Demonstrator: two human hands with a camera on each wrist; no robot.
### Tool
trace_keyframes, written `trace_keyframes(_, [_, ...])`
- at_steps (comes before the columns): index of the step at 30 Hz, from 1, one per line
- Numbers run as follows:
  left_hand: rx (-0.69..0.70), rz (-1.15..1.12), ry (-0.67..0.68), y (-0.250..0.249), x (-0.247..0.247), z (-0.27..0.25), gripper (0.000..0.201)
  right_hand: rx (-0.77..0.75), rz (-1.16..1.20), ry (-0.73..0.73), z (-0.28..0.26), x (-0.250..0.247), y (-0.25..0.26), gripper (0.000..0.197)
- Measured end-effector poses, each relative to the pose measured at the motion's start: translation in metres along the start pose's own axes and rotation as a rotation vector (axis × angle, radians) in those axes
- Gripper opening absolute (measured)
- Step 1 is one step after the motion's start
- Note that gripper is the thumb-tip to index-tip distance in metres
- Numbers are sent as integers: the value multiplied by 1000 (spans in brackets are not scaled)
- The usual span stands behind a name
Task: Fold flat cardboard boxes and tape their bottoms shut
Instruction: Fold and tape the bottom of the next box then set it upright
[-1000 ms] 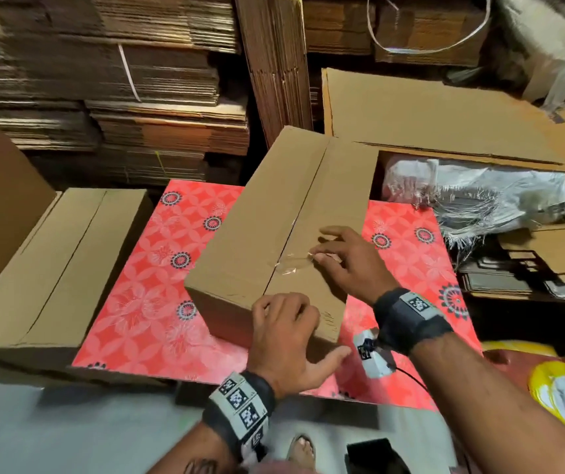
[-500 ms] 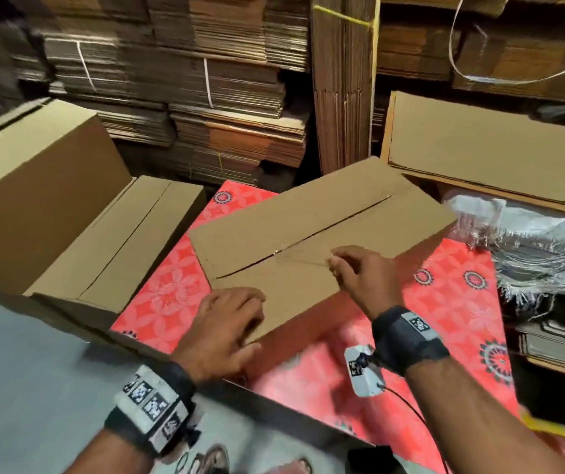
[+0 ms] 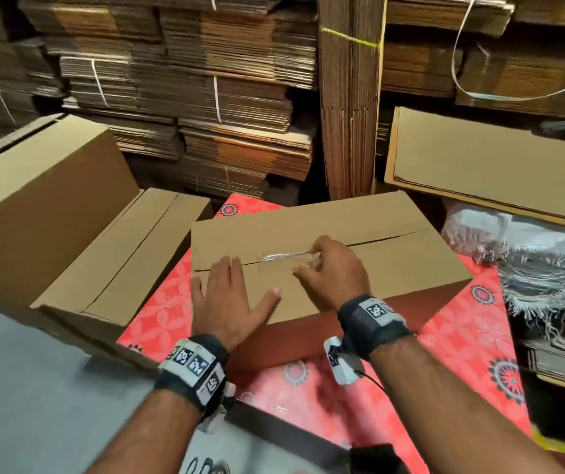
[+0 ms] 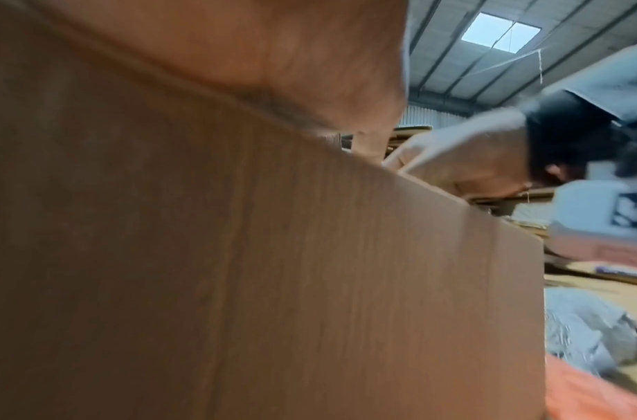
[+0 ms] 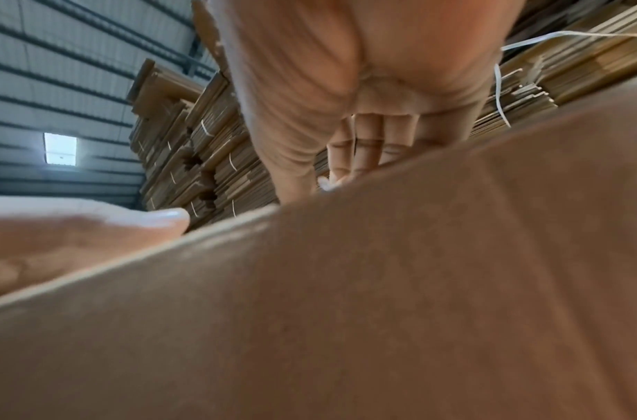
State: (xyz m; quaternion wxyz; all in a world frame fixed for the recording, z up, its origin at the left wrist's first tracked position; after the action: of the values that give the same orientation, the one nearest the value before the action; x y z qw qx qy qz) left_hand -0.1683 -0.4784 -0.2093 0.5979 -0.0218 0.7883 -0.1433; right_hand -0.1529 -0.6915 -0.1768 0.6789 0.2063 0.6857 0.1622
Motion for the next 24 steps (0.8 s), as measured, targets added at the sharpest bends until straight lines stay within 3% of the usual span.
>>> trace_keyframes(4, [14, 118, 12, 15, 3, 9, 109, 77, -115, -69, 4, -2, 1, 15])
trace_keyframes(9, [165, 216, 44, 71, -22, 33, 111, 297, 101, -231, -14, -37, -70, 14])
trace_keyframes(12, [259, 264, 83, 100, -32, 49, 117, 357, 118, -294, -31, -48, -93, 13])
trace_keyframes(18, [323, 255, 104, 108, -41, 72, 114, 347, 131, -180, -37, -26, -63, 17])
trace_keyframes(21, [344, 245, 112, 106, -42, 76, 114, 359, 56, -84, -25, -18, -37, 49])
trace_keyframes(24, [365, 220, 84, 104, -43, 75, 113, 367, -139, -19, -11, -12, 0, 61])
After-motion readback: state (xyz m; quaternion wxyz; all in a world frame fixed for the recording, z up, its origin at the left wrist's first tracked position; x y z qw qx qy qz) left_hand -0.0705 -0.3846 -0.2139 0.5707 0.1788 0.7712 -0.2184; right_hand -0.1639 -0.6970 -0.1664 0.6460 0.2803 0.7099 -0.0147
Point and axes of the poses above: each hand's wrist, its own z-axis towards the middle knuckle, its own x-axis out of the palm, y = z × x, the point moved 7 cm from there along z, towards the middle knuckle, and after that the axes turned 14 degrees about y, right-handed, at the moved point
